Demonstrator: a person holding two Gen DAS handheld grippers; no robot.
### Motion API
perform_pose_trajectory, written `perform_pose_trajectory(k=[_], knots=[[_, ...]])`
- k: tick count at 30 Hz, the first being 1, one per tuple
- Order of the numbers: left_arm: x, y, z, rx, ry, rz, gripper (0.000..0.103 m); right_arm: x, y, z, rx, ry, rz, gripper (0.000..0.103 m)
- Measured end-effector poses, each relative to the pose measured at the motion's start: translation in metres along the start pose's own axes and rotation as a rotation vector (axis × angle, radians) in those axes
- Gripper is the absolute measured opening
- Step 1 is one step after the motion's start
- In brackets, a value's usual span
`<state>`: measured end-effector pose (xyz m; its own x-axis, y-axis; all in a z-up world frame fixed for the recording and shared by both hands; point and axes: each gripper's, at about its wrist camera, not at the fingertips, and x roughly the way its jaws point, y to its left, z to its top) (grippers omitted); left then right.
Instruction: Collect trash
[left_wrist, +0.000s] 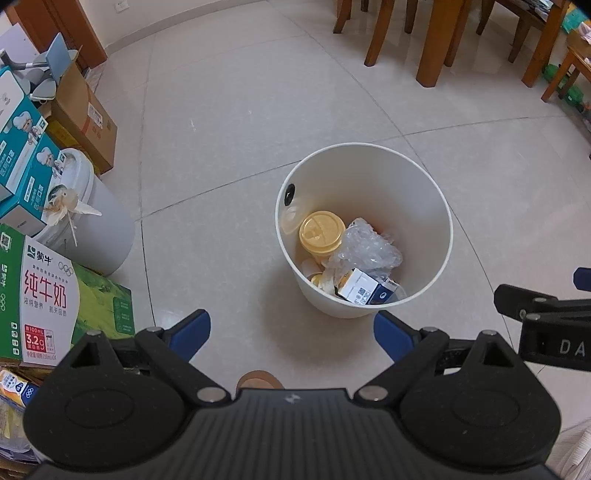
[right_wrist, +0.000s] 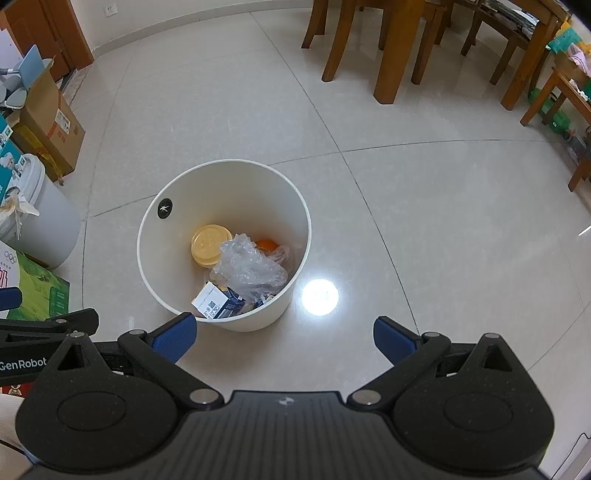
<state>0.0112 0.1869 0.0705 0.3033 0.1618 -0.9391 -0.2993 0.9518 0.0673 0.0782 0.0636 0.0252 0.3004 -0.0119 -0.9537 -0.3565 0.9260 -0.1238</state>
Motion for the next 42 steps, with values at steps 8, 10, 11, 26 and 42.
perform_pose_trajectory(k=[8,10,11,26,42], knots=[[-0.0008,-0.0014,0.0005,0.001,0.003,0.000,0.095,-0.0003,-0.0013,-0.0001,0.017,-0.002,0.001,0.103],[-0.0009,-0.0015,0.0007,0.002,0.004,-0.001,0.095,-0.0004,-0.0012,0.0000,0.017,-0.002,0.001,0.103],[-0.0015,-0.0015,0.0007,0.002,0.003,-0.001,0.095,-0.0005,-0.0013,0.0000,0.018,-0.003,0.001,0.103],[-0.0047,-0.0027,0.0009,0.006,-0.001,0.001,0.095,-0.0050,-0.0013,0.0014,0.028,-0.009,0.005,0.103],[-0.0060,-0.0010,0.0015,0.000,0.002,-0.002,0.095,-0.0066,0.0003,0.0028,0.031,-0.014,0.001,0.103]])
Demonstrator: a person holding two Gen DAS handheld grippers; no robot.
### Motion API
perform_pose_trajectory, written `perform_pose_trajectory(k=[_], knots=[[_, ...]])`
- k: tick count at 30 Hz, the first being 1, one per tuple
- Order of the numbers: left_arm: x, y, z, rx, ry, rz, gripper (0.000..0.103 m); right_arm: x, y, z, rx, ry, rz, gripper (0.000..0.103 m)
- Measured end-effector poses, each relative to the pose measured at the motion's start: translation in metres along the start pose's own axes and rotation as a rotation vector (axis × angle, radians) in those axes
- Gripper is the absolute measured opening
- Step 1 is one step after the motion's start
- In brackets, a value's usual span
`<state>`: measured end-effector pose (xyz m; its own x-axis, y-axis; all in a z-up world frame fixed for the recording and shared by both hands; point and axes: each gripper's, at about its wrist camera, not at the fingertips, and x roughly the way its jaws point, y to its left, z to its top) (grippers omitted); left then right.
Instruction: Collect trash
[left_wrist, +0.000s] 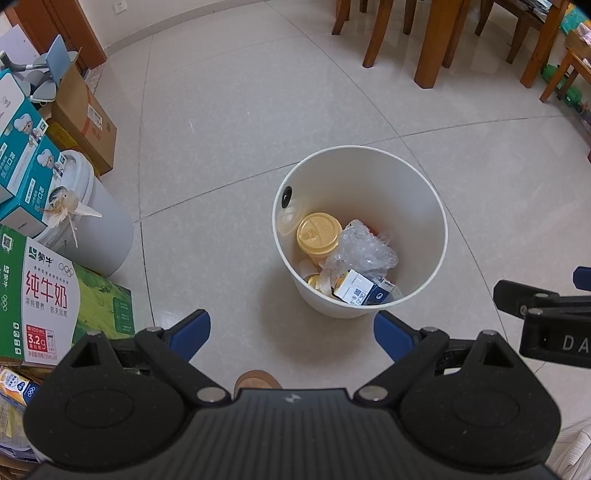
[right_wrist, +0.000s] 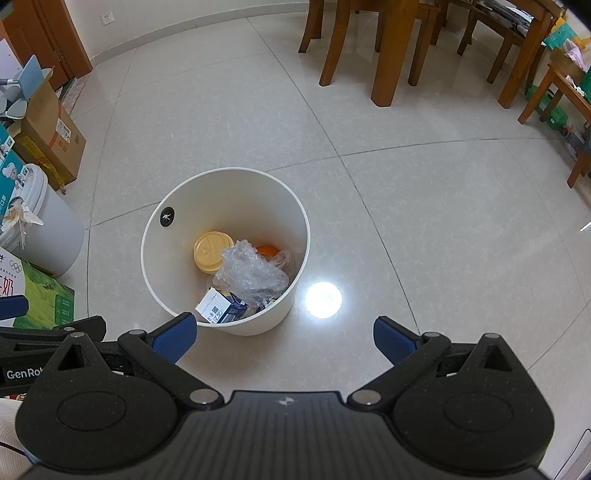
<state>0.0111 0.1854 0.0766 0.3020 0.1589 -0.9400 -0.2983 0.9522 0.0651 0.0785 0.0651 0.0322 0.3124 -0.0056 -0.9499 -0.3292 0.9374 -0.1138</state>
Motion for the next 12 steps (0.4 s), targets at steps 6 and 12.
perform_pose_trajectory(k=[6,12], knots=[[-0.0010,0.0007,0.0000,-0.003,0.000,-0.001,0.095,-0.0004,0.0007,0.0002,0.002,0.001,-0.001,0.103],[-0.0012,0.0018,-0.0001,-0.006,0.003,-0.003,0.095,-0.0012,0.0024,0.0020,0.006,-0.002,-0.004,0.103]])
